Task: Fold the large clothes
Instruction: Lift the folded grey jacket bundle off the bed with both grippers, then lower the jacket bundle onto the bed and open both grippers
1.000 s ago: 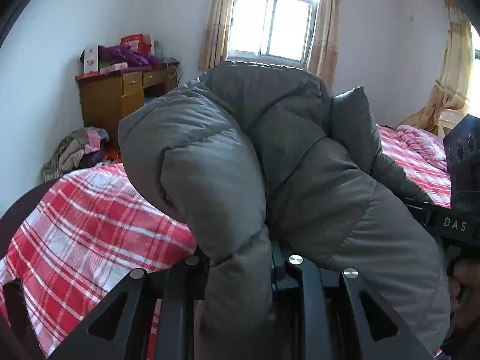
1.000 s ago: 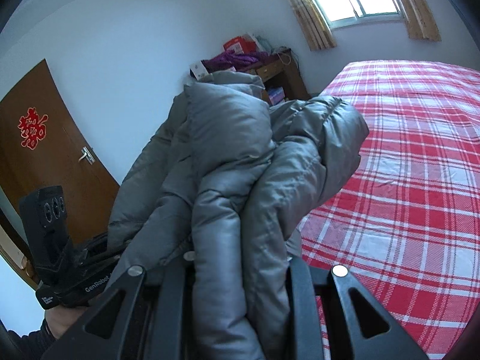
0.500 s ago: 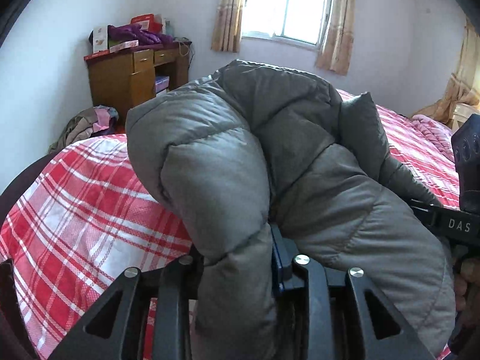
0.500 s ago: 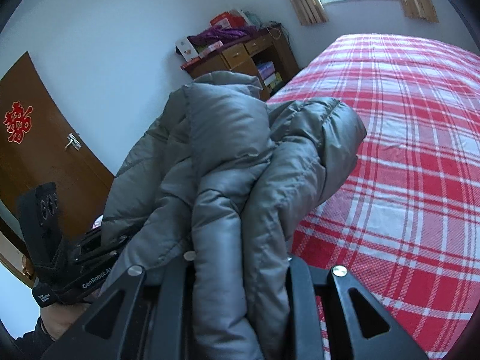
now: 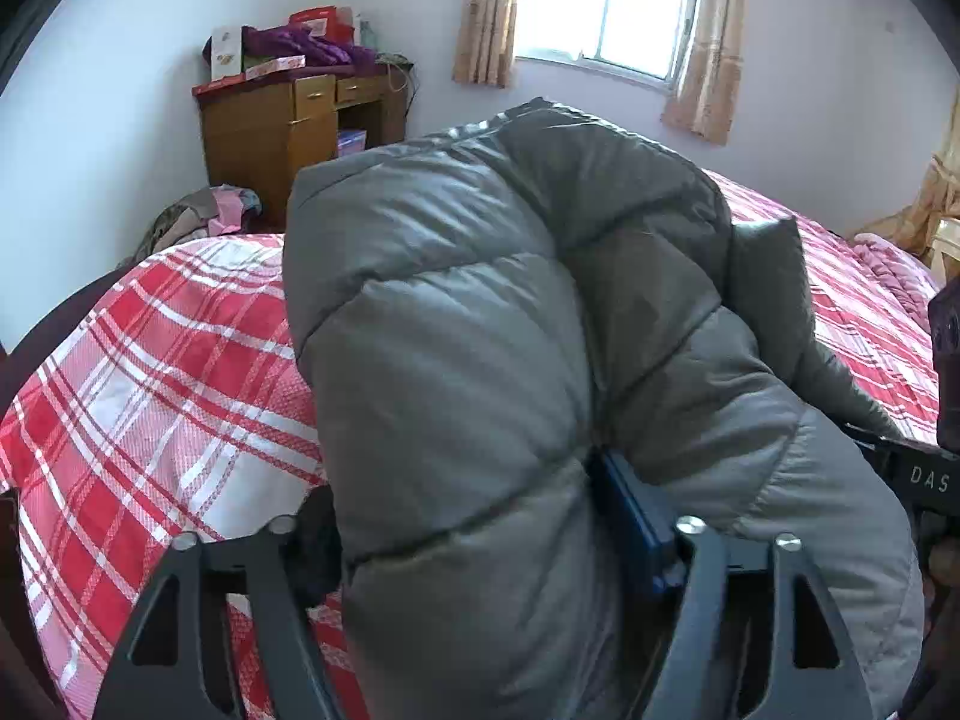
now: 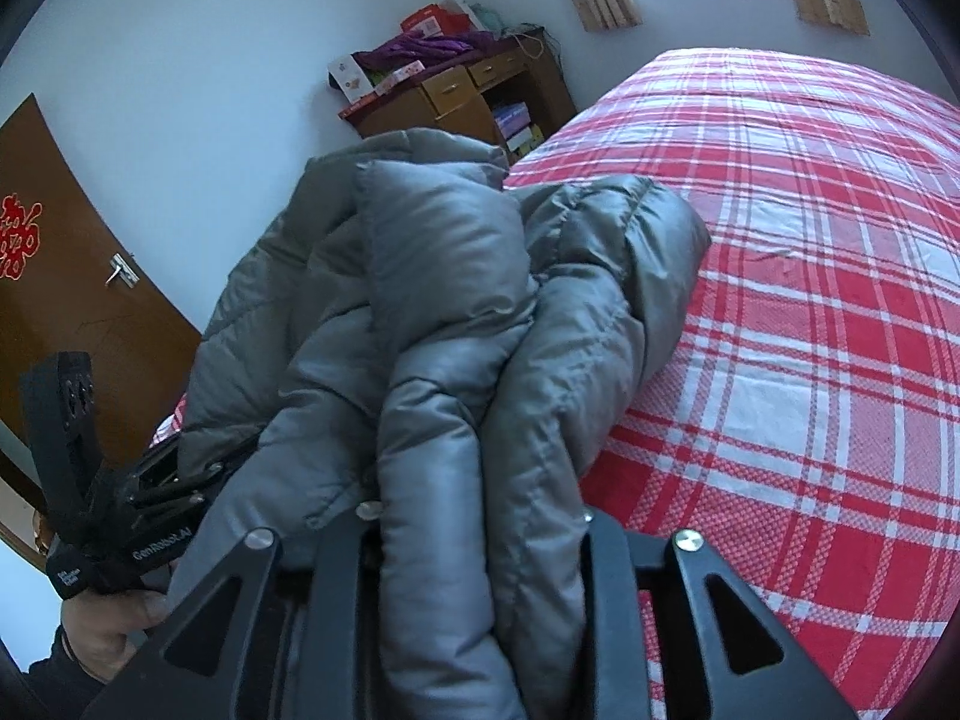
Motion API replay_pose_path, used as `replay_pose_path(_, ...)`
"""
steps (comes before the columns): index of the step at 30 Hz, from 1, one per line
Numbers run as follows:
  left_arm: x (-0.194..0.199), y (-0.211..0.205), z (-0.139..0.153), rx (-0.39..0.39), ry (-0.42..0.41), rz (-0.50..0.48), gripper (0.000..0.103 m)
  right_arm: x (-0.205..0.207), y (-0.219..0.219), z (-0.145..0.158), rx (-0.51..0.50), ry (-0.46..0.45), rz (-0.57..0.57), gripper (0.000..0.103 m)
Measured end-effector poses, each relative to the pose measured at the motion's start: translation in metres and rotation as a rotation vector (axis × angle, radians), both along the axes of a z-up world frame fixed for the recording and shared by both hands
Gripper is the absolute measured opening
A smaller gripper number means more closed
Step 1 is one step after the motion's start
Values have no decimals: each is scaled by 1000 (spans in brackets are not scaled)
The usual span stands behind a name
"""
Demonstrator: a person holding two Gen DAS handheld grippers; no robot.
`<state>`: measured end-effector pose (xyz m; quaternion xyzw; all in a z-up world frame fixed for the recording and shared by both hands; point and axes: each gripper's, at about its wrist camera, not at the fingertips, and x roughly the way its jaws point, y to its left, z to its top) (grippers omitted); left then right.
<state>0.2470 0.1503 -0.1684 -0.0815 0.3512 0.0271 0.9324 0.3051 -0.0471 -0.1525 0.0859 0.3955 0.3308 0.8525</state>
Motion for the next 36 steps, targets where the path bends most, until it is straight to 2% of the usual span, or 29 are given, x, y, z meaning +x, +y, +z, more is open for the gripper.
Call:
replay_pose_path(2,2,2,-3,-8,10,8,83,1,-1,-4,-2,11,-11,34)
replay_pose_path(7,5,5,-8,-36,23,21,89,3,-2,-12,-8,27,-28,40)
replay_pose_path(16,9,9,-14,-62,50,41,95,5,4,-23,-37,23,-47,48)
replay_pose_path(25,11,12,-14,-70,56,50,96,5,9,-25,-72,23,-65,53)
replay_pose_path(28,3,12,-3,-36,48,94,96,5,13,-22,-89,22,-87,58)
replay_pose_path(30,-13,8,15,-24,4,98,96,1,14,-14,-119,10,-105,63)
replay_pose_path(34,-50,2,57,-20,-78,111,96,-23,8,23,-157,-44,-155,79)
replay_pose_path(36,-71,-2,78,-24,-124,108,96,-42,3,43,-167,-102,-181,81)
